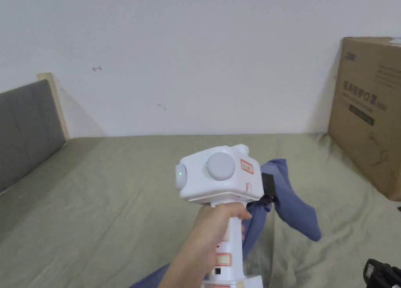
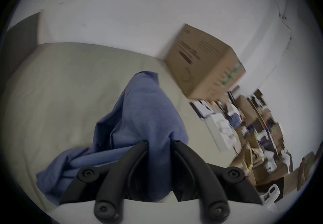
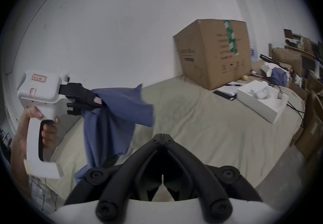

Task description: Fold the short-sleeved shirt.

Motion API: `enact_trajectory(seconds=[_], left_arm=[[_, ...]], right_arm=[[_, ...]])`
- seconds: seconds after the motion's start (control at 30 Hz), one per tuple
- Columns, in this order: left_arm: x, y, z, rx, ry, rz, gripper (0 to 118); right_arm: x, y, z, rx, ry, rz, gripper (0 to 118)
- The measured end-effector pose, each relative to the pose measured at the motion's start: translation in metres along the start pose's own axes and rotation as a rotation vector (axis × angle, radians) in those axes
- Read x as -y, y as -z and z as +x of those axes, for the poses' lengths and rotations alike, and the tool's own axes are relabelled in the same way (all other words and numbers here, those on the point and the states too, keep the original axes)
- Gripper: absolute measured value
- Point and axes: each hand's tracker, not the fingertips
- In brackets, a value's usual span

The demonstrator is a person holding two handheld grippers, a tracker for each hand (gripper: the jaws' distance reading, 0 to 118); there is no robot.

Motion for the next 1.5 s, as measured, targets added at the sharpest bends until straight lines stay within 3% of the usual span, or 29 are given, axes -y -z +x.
enact_trajectory(seconds=[0.07, 0.17, 0.3, 0.47, 0.5, 0.53, 0.57, 0.6, 0.63, 0.67, 0.8, 0.93, 0.97, 1.0, 1.03, 1.07, 1.1, 1.3, 1.43, 1.47, 1.5], left_arm=[[0.021, 0.036, 0.022, 0.060, 0.032, -0.072, 11], [0.072, 0.096, 0.038, -0.017, 0.078, -0.224, 11], [0.152, 0.159, 0.029, -0.050, 0.027, -0.451, 11], [0.193, 0.165, 0.018, -0.101, 0.085, -0.421, 16], [0.189, 0.161, 0.016, -0.093, 0.054, -0.415, 25], [0.185, 0.160, 0.014, -0.062, 0.011, -0.415, 43], [0.180, 0.157, 0.011, -0.021, -0.005, -0.436, 75], [0.173, 0.154, 0.011, -0.001, -0.016, -0.439, 98], [0.171, 0.147, 0.011, -0.004, -0.008, -0.427, 112], [0.168, 0.137, 0.012, -0.010, 0.008, -0.406, 118], [0.154, 0.091, 0.002, -0.020, 0.061, -0.280, 118], [0.150, 0.048, -0.032, -0.066, 0.012, -0.271, 117], [0.151, 0.035, -0.045, -0.089, -0.010, -0.255, 111], [0.150, 0.026, -0.054, -0.105, -0.022, -0.233, 95], [0.150, 0.015, -0.066, -0.134, -0.035, -0.208, 63], [0.151, 0.009, -0.077, -0.190, -0.051, -0.202, 10], [0.152, 0.004, -0.087, -0.236, -0.067, -0.202, 0], [0.159, -0.030, -0.149, -0.299, -0.130, -0.186, 0], [0.150, -0.049, -0.179, -0.360, -0.139, -0.160, 0], [0.146, -0.053, -0.191, -0.360, -0.165, -0.158, 2], [0.141, -0.057, -0.205, -0.359, -0.186, -0.156, 17]], right_arm=[[-0.001, -0.002, 0.014, 0.034, 0.019, -0.001, 0], [0.001, -0.003, 0.031, 0.077, 0.029, -0.017, 0], [0.001, -0.005, 0.047, 0.114, 0.036, -0.031, 0], [-0.003, -0.003, 0.057, 0.149, 0.035, -0.039, 0], [-0.003, -0.002, 0.058, 0.153, 0.037, -0.042, 0], [-0.003, -0.001, 0.058, 0.154, 0.041, -0.043, 0], [-0.004, 0.000, 0.057, 0.153, 0.044, -0.046, 0], [-0.004, 0.002, 0.055, 0.150, 0.045, -0.050, 0], [-0.004, 0.003, 0.053, 0.146, 0.043, -0.055, 0], [-0.004, 0.005, 0.050, 0.141, 0.035, -0.061, 0], [-0.001, 0.011, 0.033, 0.115, 0.015, -0.078, 0], [0.003, 0.020, 0.011, 0.063, -0.010, -0.102, 0], [0.004, 0.021, 0.003, 0.049, -0.027, -0.110, 0], [0.005, 0.023, -0.003, 0.037, -0.041, -0.119, 0], [0.008, 0.025, -0.009, 0.012, -0.062, -0.126, 0], [0.010, 0.027, -0.015, -0.005, -0.075, -0.140, 0], [0.012, 0.029, -0.021, -0.016, -0.086, -0.154, 0], [0.028, 0.040, -0.051, -0.031, -0.152, -0.174, 0], [0.031, 0.049, -0.059, -0.067, -0.146, -0.202, 0], [0.032, 0.051, -0.061, -0.068, -0.152, -0.204, 0], [0.033, 0.052, -0.064, -0.070, -0.164, -0.208, 0]])
